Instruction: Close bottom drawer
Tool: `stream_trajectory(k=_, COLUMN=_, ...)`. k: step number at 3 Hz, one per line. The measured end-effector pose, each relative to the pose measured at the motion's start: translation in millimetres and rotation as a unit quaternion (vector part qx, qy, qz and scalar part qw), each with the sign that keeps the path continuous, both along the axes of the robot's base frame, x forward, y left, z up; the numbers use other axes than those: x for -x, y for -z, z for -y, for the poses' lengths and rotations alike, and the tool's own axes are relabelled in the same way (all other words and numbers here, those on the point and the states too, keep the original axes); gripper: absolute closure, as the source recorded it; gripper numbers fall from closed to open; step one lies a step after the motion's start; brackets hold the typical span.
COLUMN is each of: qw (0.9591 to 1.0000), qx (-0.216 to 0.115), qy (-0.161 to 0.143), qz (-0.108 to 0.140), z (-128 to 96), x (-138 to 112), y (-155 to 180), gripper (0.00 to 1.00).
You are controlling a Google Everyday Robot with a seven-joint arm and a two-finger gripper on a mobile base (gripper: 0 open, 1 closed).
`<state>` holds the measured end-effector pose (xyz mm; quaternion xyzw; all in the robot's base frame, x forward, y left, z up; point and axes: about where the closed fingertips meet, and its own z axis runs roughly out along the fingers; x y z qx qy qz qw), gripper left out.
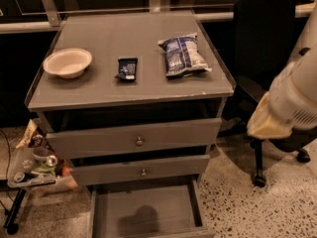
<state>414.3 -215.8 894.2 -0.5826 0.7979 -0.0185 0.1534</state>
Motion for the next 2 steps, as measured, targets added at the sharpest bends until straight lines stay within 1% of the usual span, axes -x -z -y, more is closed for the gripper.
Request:
stream_trajectory(k=1, qw=0.9996, qx=-0.011, qy=0.017, qz=-0.019, z=1.0, x=10.4, y=84.6, gripper=1.00)
stream_trajectory(k=2, qw=0.9964, qx=-0.019, qy=0.030, qz=-0.077, z=-1.1, x=37.5, y=188.4, gripper=1.00)
